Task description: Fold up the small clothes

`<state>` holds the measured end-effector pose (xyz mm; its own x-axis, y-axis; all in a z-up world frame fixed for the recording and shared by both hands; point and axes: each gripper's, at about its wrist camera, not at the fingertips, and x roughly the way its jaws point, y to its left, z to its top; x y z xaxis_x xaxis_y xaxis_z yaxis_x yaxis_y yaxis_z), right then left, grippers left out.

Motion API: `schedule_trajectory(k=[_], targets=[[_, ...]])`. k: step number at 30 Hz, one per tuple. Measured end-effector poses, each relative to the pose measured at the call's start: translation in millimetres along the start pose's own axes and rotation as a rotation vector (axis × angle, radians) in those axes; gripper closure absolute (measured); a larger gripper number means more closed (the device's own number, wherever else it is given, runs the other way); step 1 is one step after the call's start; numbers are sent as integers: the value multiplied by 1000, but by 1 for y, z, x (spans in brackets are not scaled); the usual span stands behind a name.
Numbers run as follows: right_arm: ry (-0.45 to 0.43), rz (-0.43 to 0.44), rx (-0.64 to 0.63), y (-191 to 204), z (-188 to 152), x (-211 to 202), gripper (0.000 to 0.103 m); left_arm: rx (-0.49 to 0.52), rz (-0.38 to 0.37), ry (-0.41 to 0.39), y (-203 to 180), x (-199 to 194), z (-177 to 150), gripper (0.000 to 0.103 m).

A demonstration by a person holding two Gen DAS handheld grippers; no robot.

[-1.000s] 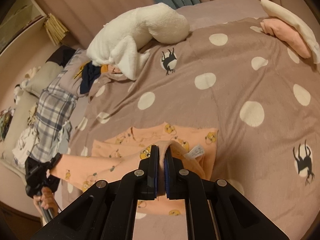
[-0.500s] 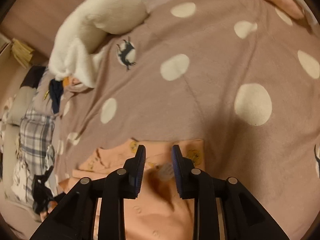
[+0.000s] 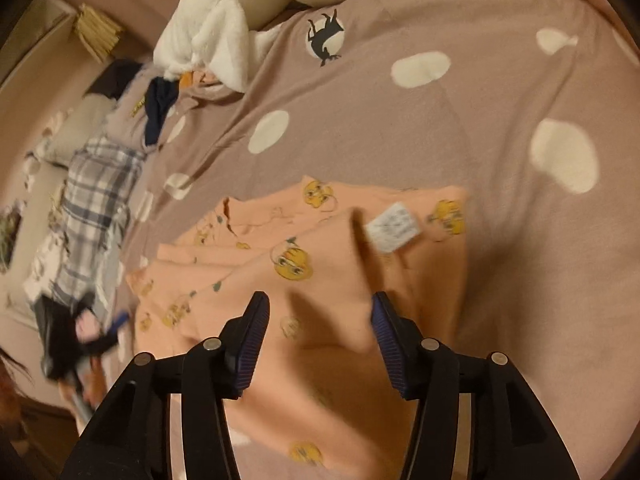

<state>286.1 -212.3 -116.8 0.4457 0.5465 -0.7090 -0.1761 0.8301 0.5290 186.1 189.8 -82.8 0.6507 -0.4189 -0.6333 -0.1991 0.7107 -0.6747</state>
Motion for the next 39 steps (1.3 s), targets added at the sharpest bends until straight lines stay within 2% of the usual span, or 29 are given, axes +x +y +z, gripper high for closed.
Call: schedule_trajectory(k=[1, 2, 3, 6, 10, 12, 16, 17, 18, 19, 20, 21, 22, 23, 26, 29, 31, 32, 35, 39], targets=[[-19, 0, -7, 2, -2, 5, 89, 18, -30, 2, -1, -4, -6, 1], [-22, -5, -5, 4, -3, 9, 94, 21, -42, -5, 0, -7, -10, 1], [-21, -8, 9, 4, -4, 12, 94, 19, -32, -8, 3, -10, -13, 1], [-57, 70, 42, 5, -5, 0, 94, 25, -5, 13, 16, -16, -13, 1], [-190, 205, 145, -3, 5, -28, 94, -41, 15, -20, 31, -20, -1, 1], [-257, 250, 209, -6, 17, -38, 94, -27, 13, -17, 31, -19, 2, 1], [-413, 167, 316, -14, 46, -54, 94, 41, 68, -11, 27, -12, 5, 1], [-449, 112, 343, -17, 53, -55, 94, 52, 99, -9, 26, -7, 5, 1], [-477, -3, 395, -22, 59, -54, 92, 61, 118, -8, 27, -3, 5, 1], [-467, -66, 430, -26, 60, -51, 79, 73, 135, -7, 27, 0, 5, 1], [-422, -76, 456, -30, 59, -45, 73, 86, 149, -7, 26, 3, 5, 1], [-358, -28, 468, -32, 56, -36, 57, 97, 156, -7, 26, 5, 4, 1], [-312, 24, 462, -31, 54, -28, 48, 106, 159, -6, 25, 7, 4, 1], [-262, 58, 437, -26, 50, -20, 47, 113, 164, -4, 24, 8, 3, 1], [-162, -25, 316, 4, 40, -6, 47, 140, 196, -30, 22, 5, -3, 1], [-43, 32, 200, 43, 25, 10, 47, 230, 252, -88, 12, -5, -11, 1], [24, 42, 149, 68, 16, 22, 47, 254, 235, -92, 9, -9, -15, 1], [52, 45, 137, 78, 11, 28, 47, 248, 208, -84, 9, -12, -16, 1], [122, 125, 132, 100, 1, 41, 47, 226, 151, -54, 11, -14, -19, 1], [137, 103, 158, 106, -9, 51, 47, 249, 172, -76, 8, -18, -23, 1]])
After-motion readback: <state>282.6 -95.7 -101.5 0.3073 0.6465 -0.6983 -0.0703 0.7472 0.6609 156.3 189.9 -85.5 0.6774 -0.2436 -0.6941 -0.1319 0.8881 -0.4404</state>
